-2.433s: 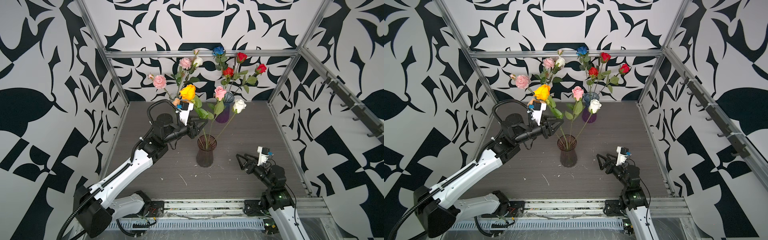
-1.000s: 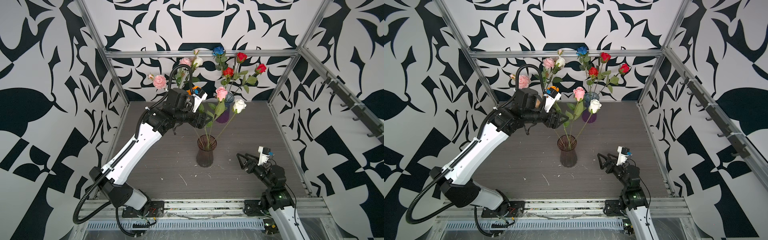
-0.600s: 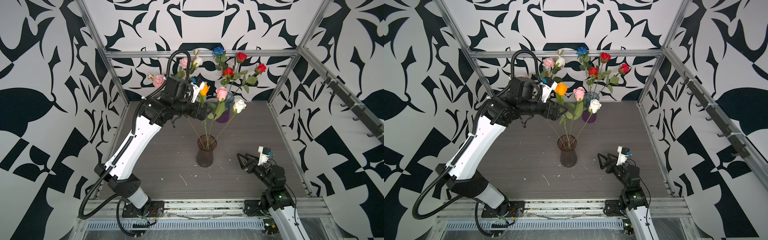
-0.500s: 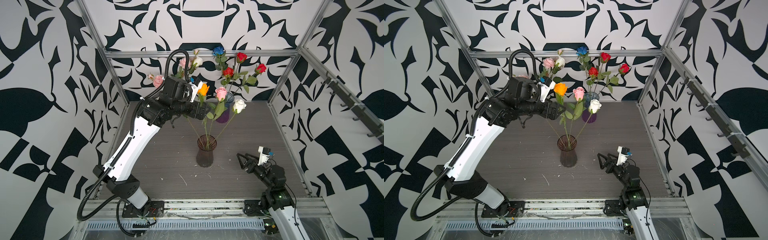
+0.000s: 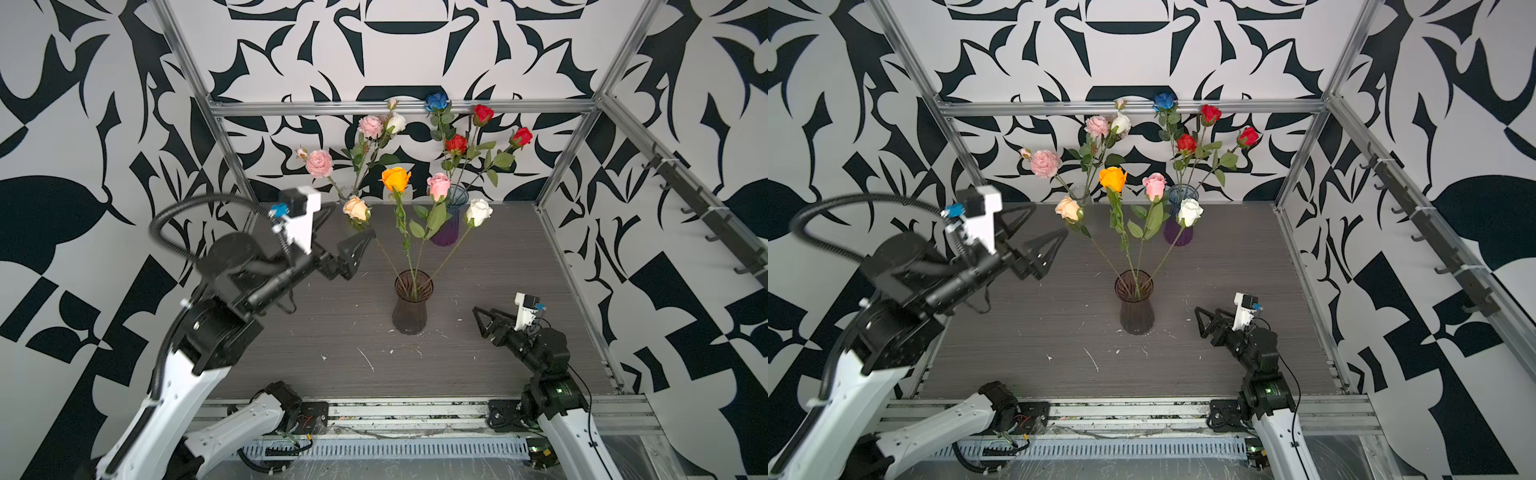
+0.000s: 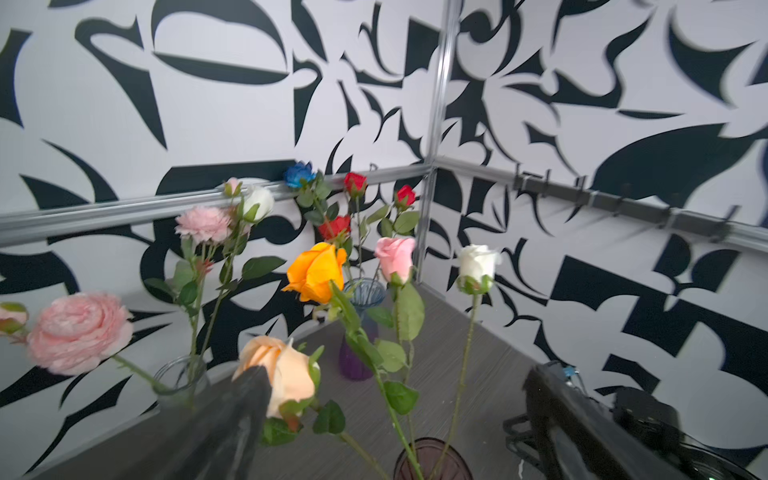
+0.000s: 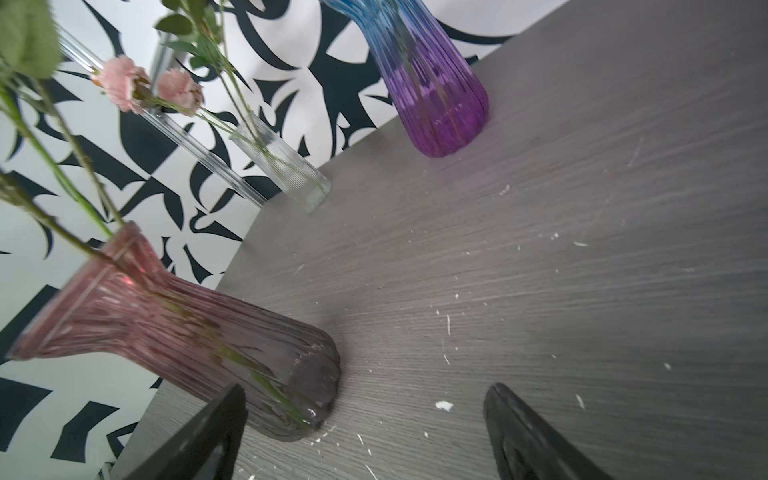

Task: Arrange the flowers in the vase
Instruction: 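Open the left gripper and draw it back from the vase, then lower the left gripper to the base of the dark mauve vase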

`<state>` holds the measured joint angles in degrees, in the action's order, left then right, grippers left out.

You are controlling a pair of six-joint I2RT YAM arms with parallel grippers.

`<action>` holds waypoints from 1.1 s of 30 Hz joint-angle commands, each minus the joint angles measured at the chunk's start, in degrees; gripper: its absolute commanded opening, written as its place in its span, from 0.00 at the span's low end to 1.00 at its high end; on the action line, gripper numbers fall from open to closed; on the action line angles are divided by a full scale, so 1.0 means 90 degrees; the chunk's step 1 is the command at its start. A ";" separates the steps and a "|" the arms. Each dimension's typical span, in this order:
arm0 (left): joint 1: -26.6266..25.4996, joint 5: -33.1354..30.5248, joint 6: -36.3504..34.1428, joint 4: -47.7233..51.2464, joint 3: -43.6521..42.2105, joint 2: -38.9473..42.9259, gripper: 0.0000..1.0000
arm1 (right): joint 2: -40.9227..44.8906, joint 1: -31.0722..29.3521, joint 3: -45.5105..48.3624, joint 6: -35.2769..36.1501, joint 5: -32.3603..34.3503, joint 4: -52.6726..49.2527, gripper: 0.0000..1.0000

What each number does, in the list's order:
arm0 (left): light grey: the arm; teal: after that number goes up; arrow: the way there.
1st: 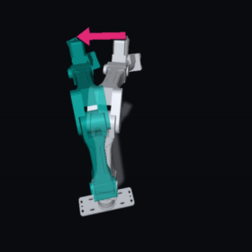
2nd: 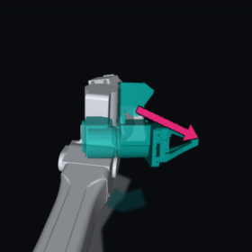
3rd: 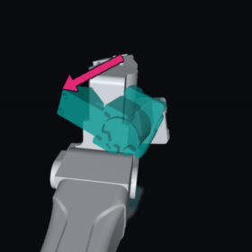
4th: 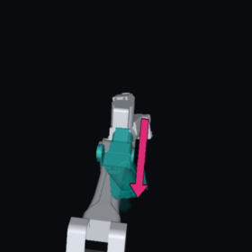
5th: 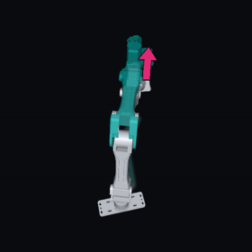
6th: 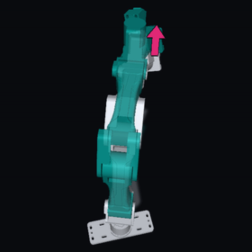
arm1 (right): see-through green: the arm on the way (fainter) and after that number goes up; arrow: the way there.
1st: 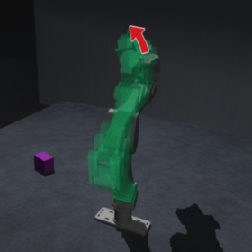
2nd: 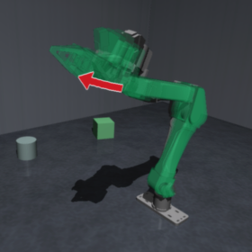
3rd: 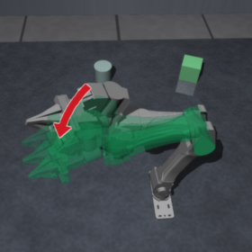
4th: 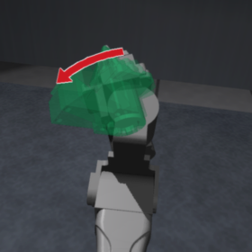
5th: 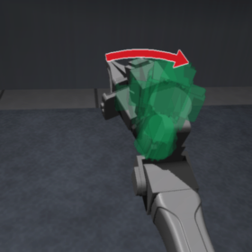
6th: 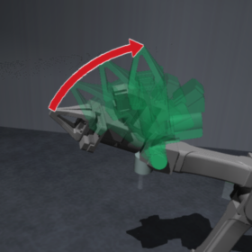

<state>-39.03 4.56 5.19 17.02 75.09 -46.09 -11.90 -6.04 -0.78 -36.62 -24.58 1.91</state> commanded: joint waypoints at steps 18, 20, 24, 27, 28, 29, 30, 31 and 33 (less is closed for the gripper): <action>-0.0458 0.0692 0.1473 -0.4616 -0.6679 0.1140 0.91 | -0.0725 -0.0012 -0.0041 0.0007 -0.0146 0.0053 0.98; -0.0902 0.0144 0.1066 -0.5025 -0.6849 0.0696 0.95 | -0.0574 -0.0012 -0.0012 -0.0001 -0.0114 0.0003 0.98; -0.2070 -0.1021 0.0123 -0.5705 -0.6839 -0.0507 0.99 | -0.0463 -0.0012 -0.0002 0.0003 -0.0103 -0.0051 0.98; -0.2978 -0.2710 0.0001 -0.6415 -0.6751 -0.1575 1.00 | -0.0498 -0.0012 -0.0002 0.0007 -0.0055 -0.0046 0.98; -0.3240 -0.3283 0.0064 -0.6839 -0.6747 -0.1962 0.99 | -0.0515 -0.0012 -0.0004 0.0007 -0.0052 -0.0042 0.98; -0.3465 -0.3775 0.0129 -0.7200 -0.6718 -0.2351 0.99 | -0.0523 -0.0012 -0.0014 0.0014 -0.0082 -0.0027 0.98; -0.3632 -0.4198 0.0221 -0.7435 -0.6643 -0.2682 0.99 | -0.0530 -0.0012 -0.0012 0.0017 -0.0101 -0.0027 0.98; -0.3784 -0.4625 0.0370 -0.7647 -0.6517 -0.3133 0.99 | -0.0526 -0.0012 -0.0011 0.0017 -0.0131 -0.0029 0.98; -0.3975 -0.5152 0.0642 -0.7997 -0.6234 -0.3879 0.99 | -0.0500 -0.0012 -0.0007 0.0017 -0.0151 -0.0037 0.98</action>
<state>-73.06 -26.48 8.64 -43.94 15.64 -75.66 -16.49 -6.04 -0.78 -37.04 -25.39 2.02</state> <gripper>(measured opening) 0.994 0.980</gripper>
